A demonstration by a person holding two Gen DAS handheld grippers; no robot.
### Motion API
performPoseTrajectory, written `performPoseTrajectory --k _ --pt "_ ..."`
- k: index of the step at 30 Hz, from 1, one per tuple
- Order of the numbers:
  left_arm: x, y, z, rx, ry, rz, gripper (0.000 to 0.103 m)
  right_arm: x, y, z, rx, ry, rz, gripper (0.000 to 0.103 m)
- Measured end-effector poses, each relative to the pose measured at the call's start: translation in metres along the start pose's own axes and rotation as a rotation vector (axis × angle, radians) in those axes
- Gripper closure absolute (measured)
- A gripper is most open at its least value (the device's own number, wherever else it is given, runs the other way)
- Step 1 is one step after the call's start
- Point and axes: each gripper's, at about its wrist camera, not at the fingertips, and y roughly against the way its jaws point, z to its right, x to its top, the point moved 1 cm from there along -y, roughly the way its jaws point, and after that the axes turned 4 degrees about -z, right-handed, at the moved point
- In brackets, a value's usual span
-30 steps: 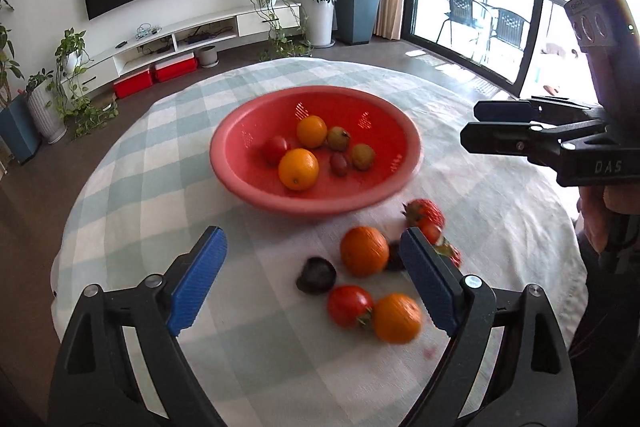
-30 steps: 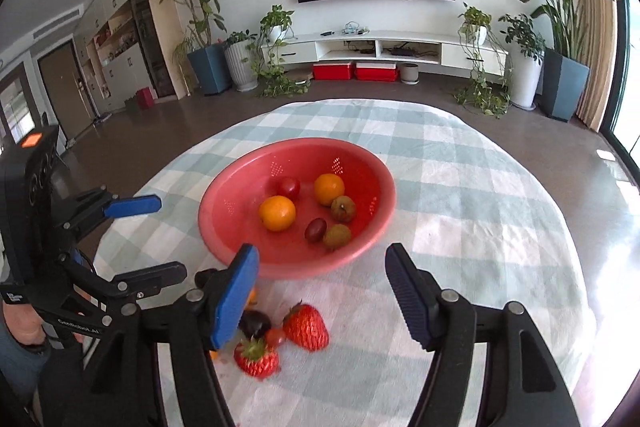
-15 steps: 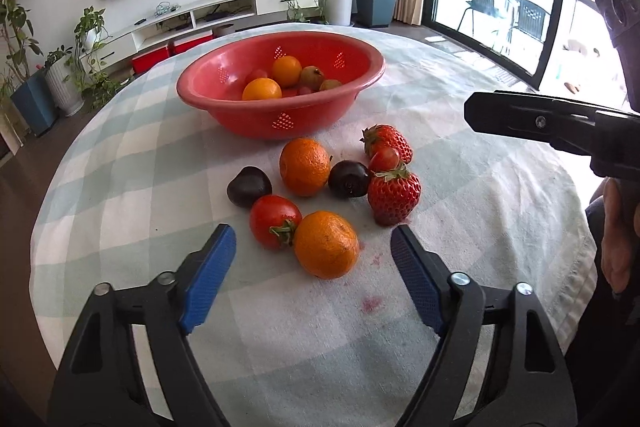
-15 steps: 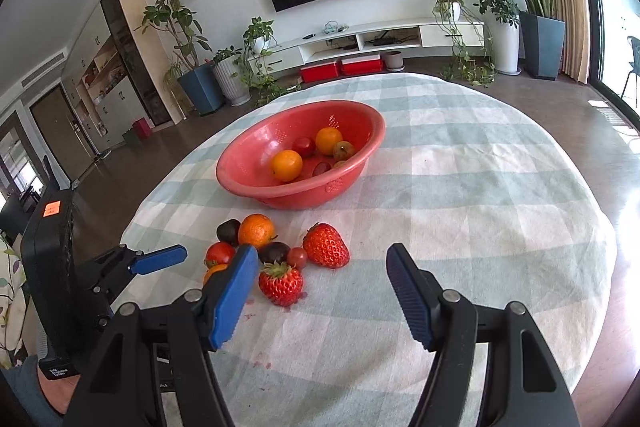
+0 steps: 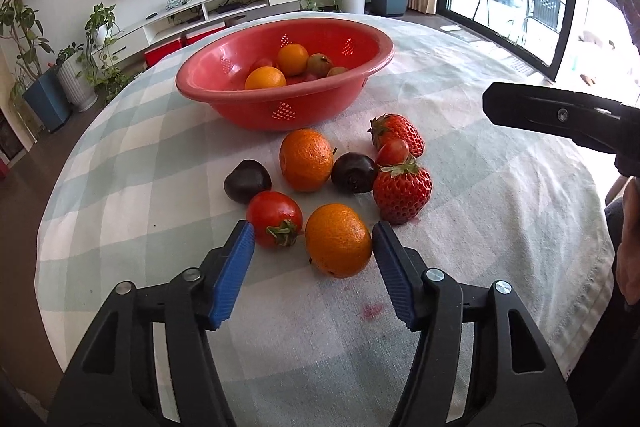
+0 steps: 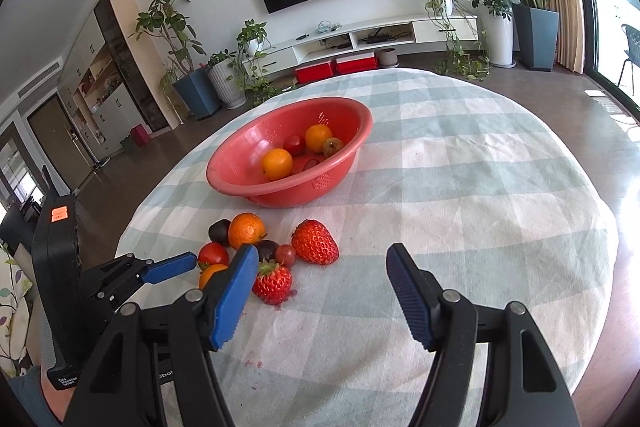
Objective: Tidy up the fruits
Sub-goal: 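Grasp an orange with the left gripper while the right gripper grasps a strawberry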
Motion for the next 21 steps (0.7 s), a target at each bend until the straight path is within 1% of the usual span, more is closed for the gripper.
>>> performPoseTrajectory --k 4,5,6,7,9,14,18,21 --pt "0.000 -0.002 -0.001 -0.006 0.001 -0.003 0.042 -0.002 -0.004 -0.001 0.004 0.012 -0.017 0.033" --pt "0.000 -0.002 -0.002 -0.010 0.001 0.001 0.044 -0.003 -0.005 -0.002 0.005 0.013 -0.021 0.033" --pt "0.000 -0.001 -0.003 -0.012 0.002 0.005 0.052 -0.003 -0.005 -0.002 0.005 0.016 -0.024 0.033" --pt "-0.001 -0.001 -0.003 -0.024 0.000 0.004 0.054 -0.004 -0.006 -0.003 0.003 0.021 -0.027 0.033" --pt "-0.002 0.001 -0.004 -0.048 -0.001 0.007 0.064 -0.006 -0.009 -0.005 -0.004 0.031 -0.037 0.033" --pt "-0.008 0.007 -0.010 -0.073 0.011 0.028 0.067 -0.009 -0.019 -0.018 -0.002 0.068 -0.082 0.033" --pt "-0.013 0.014 -0.022 -0.103 0.048 0.051 0.069 -0.011 -0.028 -0.032 0.001 0.112 -0.122 0.033" --pt "-0.017 0.018 -0.030 -0.128 0.075 0.066 0.070 -0.011 -0.038 -0.040 -0.007 0.117 -0.159 0.034"
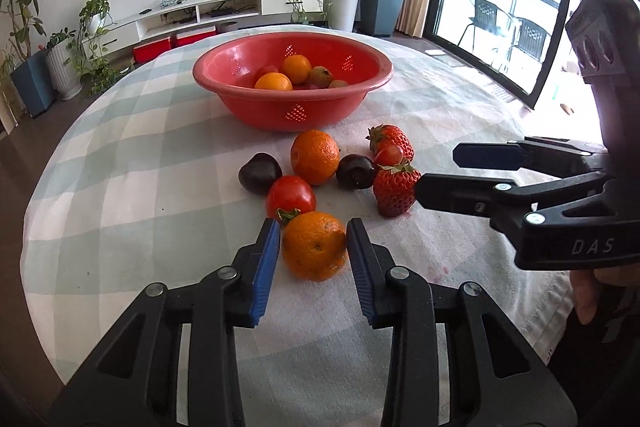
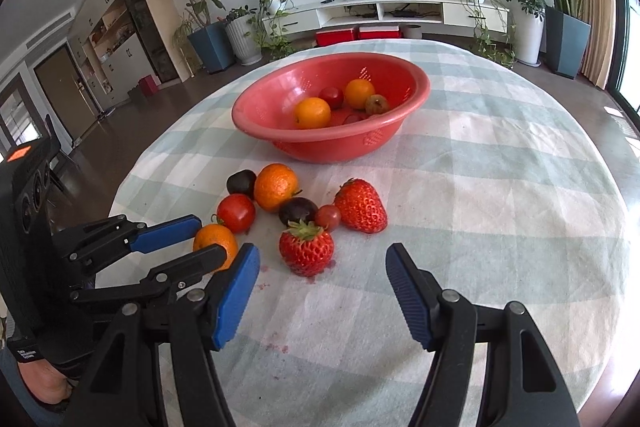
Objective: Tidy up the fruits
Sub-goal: 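Grasp an orange with the left gripper while the right gripper grasps a strawberry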
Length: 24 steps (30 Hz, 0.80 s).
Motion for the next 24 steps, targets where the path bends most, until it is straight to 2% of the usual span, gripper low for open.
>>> performPoseTrajectory --k 8,14,16,20,24 --pt "-0.006 0.007 -0.012 -0.039 0.029 0.026 0.071 0.006 -0.029 -0.007 -0.022 -0.023 -0.081 0.042" --pt "-0.009 0.009 -0.019 -0.055 0.047 0.038 0.071 0.006 -0.037 -0.006 -0.025 -0.014 -0.096 0.058" --pt "-0.010 0.009 -0.021 -0.060 0.052 0.039 0.071 0.006 -0.035 -0.002 -0.002 -0.034 -0.097 0.065" --pt "-0.009 0.008 -0.023 -0.064 0.055 0.042 0.071 0.005 -0.031 0.007 0.042 -0.077 -0.099 0.065" --pt "-0.010 0.009 -0.025 -0.069 0.063 0.044 0.072 0.003 -0.013 0.021 0.136 -0.165 -0.074 0.065"
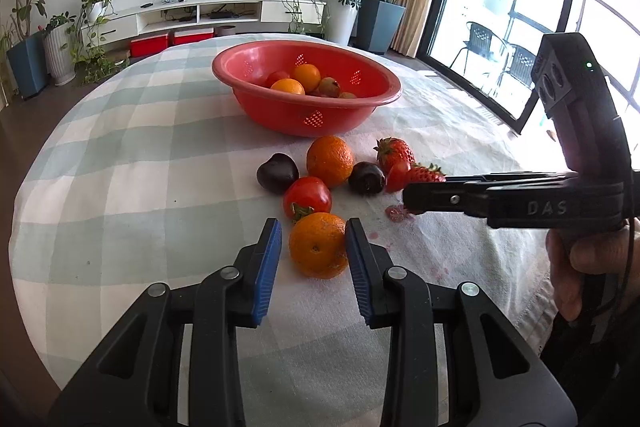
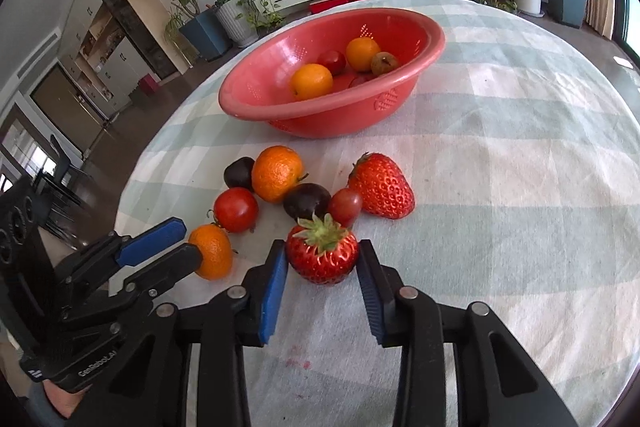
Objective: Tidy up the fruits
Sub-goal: 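Grasp an orange with the left gripper while the right gripper grasps a strawberry, then carry the strawberry over the red colander with the right gripper while the left holds the orange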
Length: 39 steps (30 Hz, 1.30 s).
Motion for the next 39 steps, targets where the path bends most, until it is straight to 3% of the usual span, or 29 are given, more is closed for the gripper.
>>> performPoseTrajectory --k 8,12,25,30,39 --pt "0.000 0.002 0.002 -0.021 0.004 0.004 0.075 0.002 0.034 0.032 0.189 -0.165 0.066 0.065" --pt "0.000 0.003 0.004 -0.022 -0.001 0.005 0.075 0.001 0.038 0.034 0.225 -0.180 0.077 0.065" --pt "0.003 0.011 0.009 -0.054 -0.007 0.039 0.075 -0.001 0.045 0.053 0.598 -0.348 0.100 0.065" --pt "0.003 0.013 0.009 -0.060 -0.006 0.046 0.075 -0.001 0.046 0.053 0.634 -0.359 0.105 0.065" --pt "0.005 0.018 0.007 -0.081 0.001 0.069 0.075 0.013 0.056 0.051 0.595 -0.301 0.121 0.065"
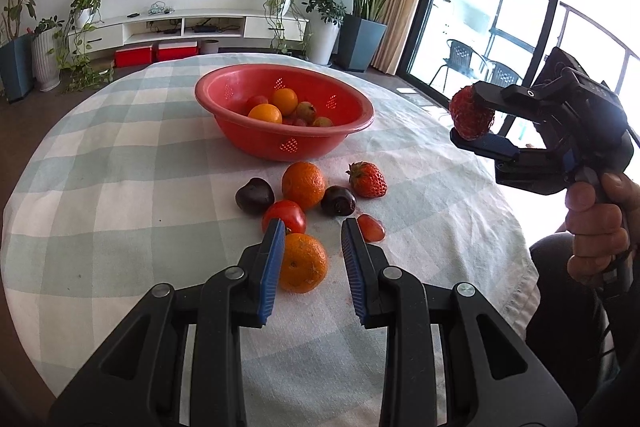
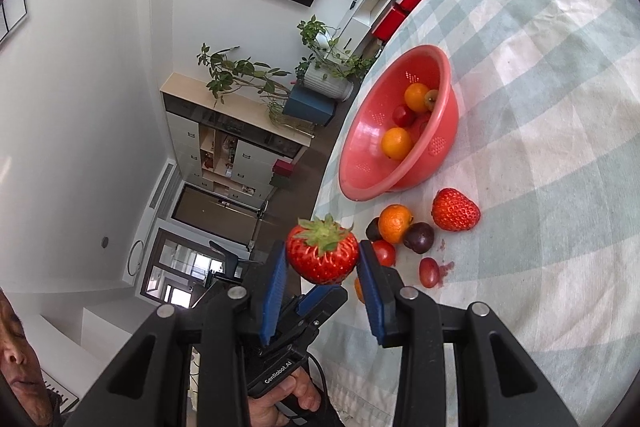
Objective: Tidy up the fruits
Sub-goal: 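Carry the strawberry over the red colander with the right gripper while the left holds the orange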
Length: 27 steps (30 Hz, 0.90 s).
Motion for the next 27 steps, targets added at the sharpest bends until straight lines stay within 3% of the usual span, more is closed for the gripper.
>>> performPoseTrajectory --k 16,21,27 --pt "0.008 0.007 -0.008 -0.033 0.038 0.024 0.075 0.066 -0.040 -0.075 -0.411 0.404 -0.040 0.064" --pt "0.024 0.015 -0.015 -0.025 0.029 0.048 0.075 0.084 -0.072 -0.073 -0.562 0.490 -0.091 0.064" --pt "0.066 0.019 -0.028 0.014 -0.020 0.081 0.075 0.089 -0.112 -0.053 -0.711 0.561 -0.174 0.064"
